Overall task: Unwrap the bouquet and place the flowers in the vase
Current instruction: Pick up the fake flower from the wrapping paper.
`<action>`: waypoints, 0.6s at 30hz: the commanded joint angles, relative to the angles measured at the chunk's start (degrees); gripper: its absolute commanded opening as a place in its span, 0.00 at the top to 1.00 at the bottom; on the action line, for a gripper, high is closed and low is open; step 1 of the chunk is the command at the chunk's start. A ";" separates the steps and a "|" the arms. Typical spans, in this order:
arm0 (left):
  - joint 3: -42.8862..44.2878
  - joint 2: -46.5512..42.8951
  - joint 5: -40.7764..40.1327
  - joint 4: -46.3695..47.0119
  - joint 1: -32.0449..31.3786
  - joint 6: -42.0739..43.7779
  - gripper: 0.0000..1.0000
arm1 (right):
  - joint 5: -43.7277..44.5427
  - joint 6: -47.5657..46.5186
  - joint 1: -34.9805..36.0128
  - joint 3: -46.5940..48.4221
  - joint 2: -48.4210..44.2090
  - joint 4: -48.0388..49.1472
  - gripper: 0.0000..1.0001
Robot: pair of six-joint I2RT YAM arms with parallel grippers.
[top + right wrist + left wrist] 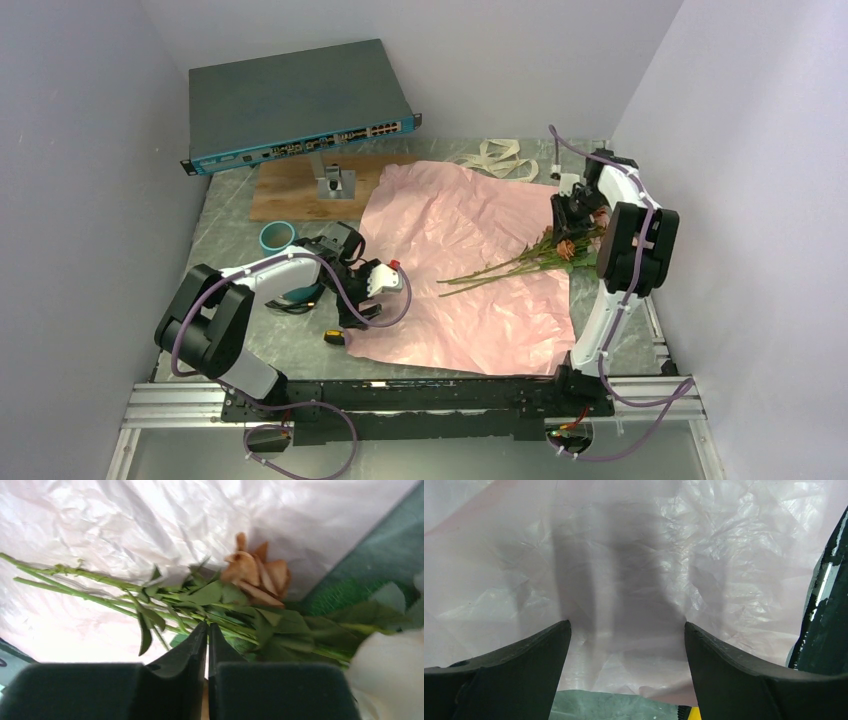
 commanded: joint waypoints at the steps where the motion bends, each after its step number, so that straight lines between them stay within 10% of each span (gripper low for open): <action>1: 0.28 -0.67 2.83 -0.90 -0.14 0.56 0.10 | -6.62 3.05 1.63 3.46 -1.77 0.03 1.00; 12: 2.80 -0.38 3.97 -1.92 -0.10 0.01 0.10 | -14.23 1.74 2.25 4.71 -7.61 -0.52 1.00; 16: 4.06 -0.47 4.04 -2.30 -0.14 -0.31 0.09 | -5.60 -3.57 0.75 4.28 -8.21 -2.74 0.45; 18: 4.45 -0.39 4.05 -2.48 -0.14 -0.36 0.09 | -0.80 -3.40 -0.75 3.66 -8.15 -2.32 0.38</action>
